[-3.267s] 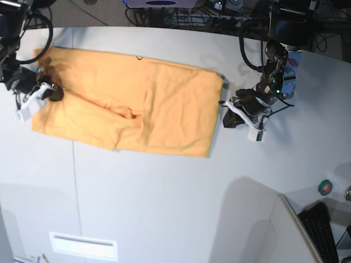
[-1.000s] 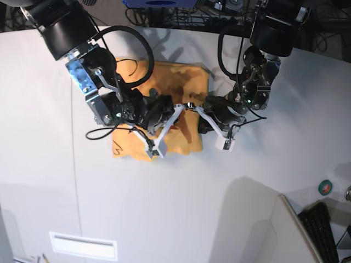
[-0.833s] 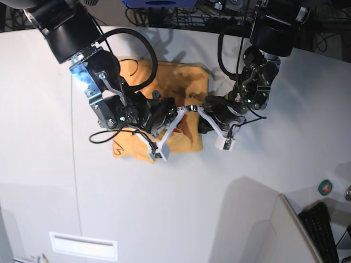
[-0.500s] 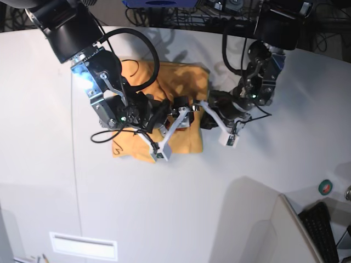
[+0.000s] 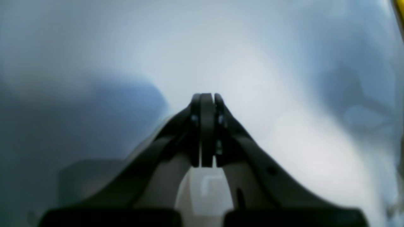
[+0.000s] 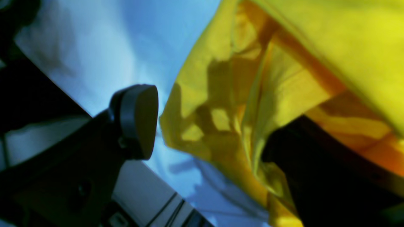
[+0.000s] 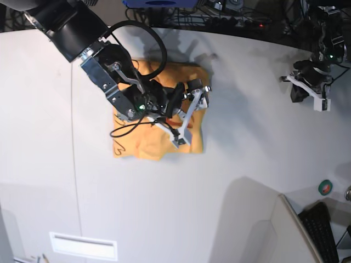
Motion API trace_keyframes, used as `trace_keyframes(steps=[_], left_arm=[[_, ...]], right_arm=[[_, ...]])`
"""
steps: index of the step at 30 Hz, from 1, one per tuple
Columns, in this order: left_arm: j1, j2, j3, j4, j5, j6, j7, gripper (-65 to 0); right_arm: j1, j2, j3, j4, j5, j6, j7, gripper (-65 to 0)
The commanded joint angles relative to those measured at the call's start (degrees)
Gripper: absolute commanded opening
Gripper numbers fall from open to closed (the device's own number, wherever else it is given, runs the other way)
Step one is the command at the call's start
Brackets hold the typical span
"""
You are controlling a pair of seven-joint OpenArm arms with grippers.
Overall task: Layout the t-shirt on the table in an organized manner, then fold the t-shirt properly
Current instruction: 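Press and smooth the folded stack with the right gripper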
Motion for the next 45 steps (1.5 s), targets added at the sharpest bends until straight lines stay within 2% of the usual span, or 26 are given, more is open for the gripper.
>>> trace_keyframes(steps=[1, 5, 7, 9, 11, 14, 16, 18, 19, 22, 27, 32, 37, 45], left_arm=[[0.13, -1.01, -1.00, 0.79, -0.57, -0.01, -1.24, -65.0], [-0.49, -1.01, -1.70, -0.53, -0.57, -0.10, 1.13, -65.0], [-0.49, -0.75, -1.70, -0.62, -0.57, -0.10, 1.57, -65.0], [-0.49, -0.66, -1.70, -0.62, -0.57, -0.10, 1.57, -65.0], [-0.49, -0.66, -1.70, -0.62, -0.57, -0.10, 1.57, -65.0], [-0.57, -0.66, -1.70, -0.62, -0.57, -0.10, 1.57, -65.0], [-0.57, -0.66, -1.70, -0.62, -0.57, -0.10, 1.57, -65.0], [-0.57, -0.66, -1.70, -0.62, -0.57, -0.10, 1.57, -65.0], [-0.57, -0.66, -1.70, -0.62, -0.57, -0.10, 1.57, -65.0], [-0.57, -0.57, -1.70, -0.62, -0.57, -0.10, 1.57, -65.0], [-0.40, -0.48, -1.70, -0.62, -0.57, -0.10, 1.57, -65.0], [-0.22, -0.48, -1.70, -0.62, -0.57, -0.10, 1.57, -65.0], [-0.22, -0.48, -1.70, -0.62, -0.57, -0.10, 1.57, -65.0], [-0.40, -0.57, -1.70, -0.62, -0.57, -0.10, 1.57, -65.0]], right_arm=[[1.64, -0.66, -0.87, 0.87, 1.00, 0.26, 0.78, -22.5], [1.73, -0.75, -3.33, 4.82, 1.00, -0.36, 0.26, -22.5], [1.29, -0.13, -3.77, 9.57, 1.00, -3.79, -1.15, -22.5], [1.12, 1.98, -3.77, 14.41, 1.00, -8.18, -3.87, -22.5], [1.03, 3.74, -3.68, 18.89, 1.00, -10.56, -5.46, -22.5], [0.76, 8.66, -3.33, 24.52, 1.00, -13.72, -6.07, -23.4], [0.76, 12.62, -3.25, 25.66, 1.00, -18.29, -4.05, -32.9], [0.76, 16.04, -3.25, 25.48, 1.00, -20.58, -0.09, -51.6], [0.76, 17.63, -3.25, 24.87, 1.00, -20.67, 2.02, -65.0], [0.94, 19.74, -3.25, 20.56, 1.00, -20.67, 6.76, -65.0], [2.52, 19.38, -3.60, 12.12, 1.00, -20.23, 9.14, -65.0], [1.64, 17.63, -3.68, 11.24, 1.00, -14.25, 8.96, -65.0], [-0.47, 16.84, -3.95, 11.51, 1.00, -13.28, 8.70, -65.0], [-1.96, 16.75, -18.01, 17.04, 1.00, -13.46, 8.78, -65.0]])
